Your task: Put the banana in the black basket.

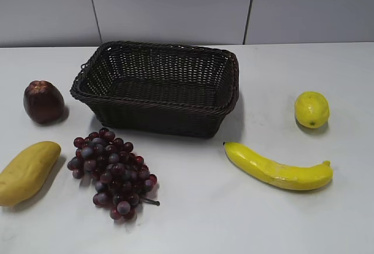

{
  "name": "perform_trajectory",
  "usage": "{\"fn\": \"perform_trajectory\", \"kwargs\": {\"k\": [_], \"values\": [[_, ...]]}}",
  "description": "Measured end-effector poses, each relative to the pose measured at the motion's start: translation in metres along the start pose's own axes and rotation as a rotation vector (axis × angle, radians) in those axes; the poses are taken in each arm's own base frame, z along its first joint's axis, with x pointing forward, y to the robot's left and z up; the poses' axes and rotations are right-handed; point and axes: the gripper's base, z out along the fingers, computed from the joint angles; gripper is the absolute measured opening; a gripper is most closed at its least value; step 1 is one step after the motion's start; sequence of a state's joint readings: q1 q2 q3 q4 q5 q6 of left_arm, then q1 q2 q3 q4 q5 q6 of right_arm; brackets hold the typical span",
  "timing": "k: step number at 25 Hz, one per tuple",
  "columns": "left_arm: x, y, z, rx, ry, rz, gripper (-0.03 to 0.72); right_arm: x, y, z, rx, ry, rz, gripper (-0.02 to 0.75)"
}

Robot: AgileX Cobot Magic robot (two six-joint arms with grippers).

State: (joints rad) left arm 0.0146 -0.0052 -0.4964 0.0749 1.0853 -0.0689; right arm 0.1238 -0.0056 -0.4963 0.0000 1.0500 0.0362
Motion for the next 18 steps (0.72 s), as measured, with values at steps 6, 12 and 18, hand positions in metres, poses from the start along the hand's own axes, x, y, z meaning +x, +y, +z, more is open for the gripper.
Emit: {"fn": "perform_trajectory", "kwargs": {"k": [6, 12, 18], "values": [[0.0000, 0.0000, 0.0000, 0.000, 0.000, 0.000, 0.230, 0.0000, 0.0000, 0.0000, 0.000, 0.000, 0.001, 0.590], [0.0000, 0.0000, 0.0000, 0.000, 0.000, 0.000, 0.230, 0.0000, 0.0000, 0.0000, 0.000, 0.000, 0.001, 0.590], [0.0000, 0.0000, 0.0000, 0.000, 0.000, 0.000, 0.230, 0.0000, 0.0000, 0.0000, 0.000, 0.000, 0.001, 0.590]]}}
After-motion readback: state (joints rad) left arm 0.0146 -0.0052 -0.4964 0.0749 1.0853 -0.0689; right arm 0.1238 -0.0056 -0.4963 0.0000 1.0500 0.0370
